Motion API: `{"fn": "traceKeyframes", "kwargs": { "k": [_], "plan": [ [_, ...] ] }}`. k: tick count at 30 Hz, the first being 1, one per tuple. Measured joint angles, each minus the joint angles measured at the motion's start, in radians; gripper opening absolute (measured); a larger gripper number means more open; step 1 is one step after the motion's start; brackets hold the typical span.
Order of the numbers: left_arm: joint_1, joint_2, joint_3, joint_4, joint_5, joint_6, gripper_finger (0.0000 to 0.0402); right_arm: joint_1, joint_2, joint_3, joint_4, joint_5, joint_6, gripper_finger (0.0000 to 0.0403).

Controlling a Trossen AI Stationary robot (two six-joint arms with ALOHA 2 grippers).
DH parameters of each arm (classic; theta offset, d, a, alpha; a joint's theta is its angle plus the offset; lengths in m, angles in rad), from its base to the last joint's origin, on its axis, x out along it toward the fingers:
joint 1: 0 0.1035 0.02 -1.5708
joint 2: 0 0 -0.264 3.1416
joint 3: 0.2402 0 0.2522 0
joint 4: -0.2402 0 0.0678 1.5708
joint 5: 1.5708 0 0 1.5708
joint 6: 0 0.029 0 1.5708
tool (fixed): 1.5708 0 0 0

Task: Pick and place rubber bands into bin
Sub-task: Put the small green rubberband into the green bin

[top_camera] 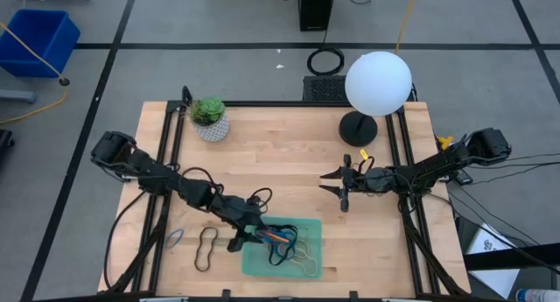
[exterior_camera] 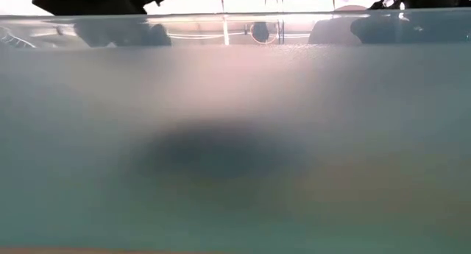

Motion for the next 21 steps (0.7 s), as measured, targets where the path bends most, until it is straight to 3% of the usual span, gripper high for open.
{"fn": "traceKeyframes", "kwargs": {
  "k": [12, 21],
  "plan": [
    [-0.011, -0.02, -0.001, -0.122, -0.089, 0.014, 0.0212, 0.0, 0.0, 0.0, 0.001, 0.0, -0.002, 0.0132],
    [-0.044, -0.021, 0.0, -0.117, -0.151, 0.017, 0.0214, 0.0, 0.0, 0.0, 0.0, 0.0, -0.003, 0.0132]
  ]
}}
